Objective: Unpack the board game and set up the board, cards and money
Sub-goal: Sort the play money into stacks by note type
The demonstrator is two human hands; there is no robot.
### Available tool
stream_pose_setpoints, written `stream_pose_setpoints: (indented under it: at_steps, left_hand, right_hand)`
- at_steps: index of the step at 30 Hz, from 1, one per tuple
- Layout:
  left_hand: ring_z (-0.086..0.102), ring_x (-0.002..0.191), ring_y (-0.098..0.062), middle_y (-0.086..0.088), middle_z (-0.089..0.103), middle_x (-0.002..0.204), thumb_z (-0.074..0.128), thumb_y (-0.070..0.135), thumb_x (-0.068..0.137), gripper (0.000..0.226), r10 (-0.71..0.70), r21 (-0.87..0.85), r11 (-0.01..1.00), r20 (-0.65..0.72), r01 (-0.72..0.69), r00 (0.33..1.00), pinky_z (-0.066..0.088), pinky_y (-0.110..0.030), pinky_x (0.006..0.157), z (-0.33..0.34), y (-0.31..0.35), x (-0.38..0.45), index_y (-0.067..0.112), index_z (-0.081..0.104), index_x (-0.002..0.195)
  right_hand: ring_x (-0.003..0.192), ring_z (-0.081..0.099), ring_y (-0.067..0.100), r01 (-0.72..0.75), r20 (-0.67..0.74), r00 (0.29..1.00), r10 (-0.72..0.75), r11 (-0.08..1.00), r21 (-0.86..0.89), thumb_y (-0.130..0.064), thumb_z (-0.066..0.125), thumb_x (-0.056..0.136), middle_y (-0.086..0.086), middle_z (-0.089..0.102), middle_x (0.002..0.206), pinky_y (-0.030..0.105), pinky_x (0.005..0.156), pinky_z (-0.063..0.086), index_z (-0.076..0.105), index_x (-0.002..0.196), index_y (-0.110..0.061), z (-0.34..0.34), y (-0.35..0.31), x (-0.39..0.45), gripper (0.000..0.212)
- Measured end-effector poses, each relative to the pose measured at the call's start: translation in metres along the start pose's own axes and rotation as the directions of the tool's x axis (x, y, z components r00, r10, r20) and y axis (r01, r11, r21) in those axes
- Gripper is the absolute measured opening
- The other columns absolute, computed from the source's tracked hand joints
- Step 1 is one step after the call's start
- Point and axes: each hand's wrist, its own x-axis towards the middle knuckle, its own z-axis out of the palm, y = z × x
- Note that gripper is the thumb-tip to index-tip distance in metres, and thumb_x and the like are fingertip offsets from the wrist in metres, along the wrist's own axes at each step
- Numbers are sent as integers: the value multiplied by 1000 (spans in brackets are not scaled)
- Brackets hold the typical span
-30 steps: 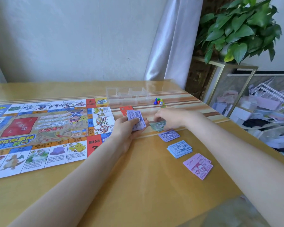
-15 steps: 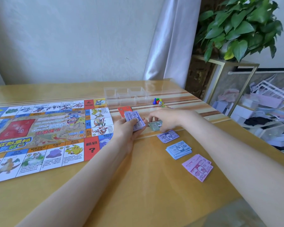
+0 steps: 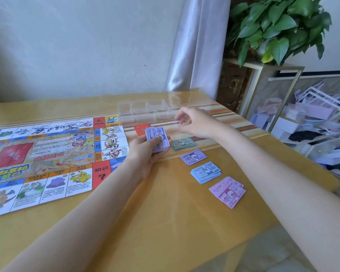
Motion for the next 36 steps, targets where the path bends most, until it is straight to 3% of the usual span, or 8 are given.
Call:
stream_pose_setpoints:
  at_steps: [4,9,13,17,23,26,29,36]
  left_hand:
    - [66,74,-14,-9,67,90,54,3,92,21,40,90,995,29,-42,999,57,-20,67,10,-3,-6,0,58,112]
    - [68,77,-12,-8,70,90,50,7,94,16,47,102,992,200,-68,979,57,-21,71,18,7,-15,1,61,104]
    - [70,80,-20,-14,72,88,38,6,99,24,-54,-42,997,283,69,958,58,-31,75,16,14,-20,-1,60,98]
    - [70,78,-16,-12,69,92,38,1,98,23,-29,65,998,259,13,965,58,-26,66,14,10,-23,3,59,106]
    - [68,69,-9,-2,70,84,48,6,95,18,29,133,989,202,-57,979,56,-21,62,16,10,-22,12,64,98]
    - [70,74,-15,-7,72,86,41,4,97,22,1,41,999,238,-11,971,59,-27,70,13,12,-20,5,63,99]
    - [70,80,-17,-11,70,94,37,-1,97,25,15,43,999,249,-26,968,58,-27,73,10,8,-19,3,60,107]
    - [70,69,-12,-6,71,82,47,-1,93,18,69,32,997,130,-74,989,56,-22,59,10,-4,-18,8,63,96]
  right_hand:
    - [72,61,14,-213,62,977,205,904,371,-37,66,84,1,63,85,23,61,47,64,103,-7,8,-5,-13,35]
    - [56,51,12,-215,79,974,212,758,616,-22,68,85,7,60,75,21,50,36,66,93,-4,11,2,-29,20]
    - [48,43,8,-193,30,974,224,757,624,-15,74,79,2,51,62,20,46,34,62,84,-8,6,7,-34,15]
    - [51,46,10,-203,33,972,231,768,607,-13,76,76,6,55,70,20,45,36,61,86,-11,6,6,-37,18]
    - [65,58,12,-146,57,988,146,731,667,-6,72,79,16,64,99,19,41,41,57,119,-1,12,2,-36,43]
    - [64,56,11,-147,23,986,167,787,599,-8,73,78,8,64,88,17,40,39,61,104,-8,9,3,-36,29]
    - [56,49,10,-155,-28,981,190,869,471,-16,77,75,4,60,83,16,36,30,62,105,-9,11,6,-32,35]
    - [47,47,17,-109,-64,985,158,872,478,-9,67,84,10,58,62,20,44,40,59,118,1,9,2,-33,37]
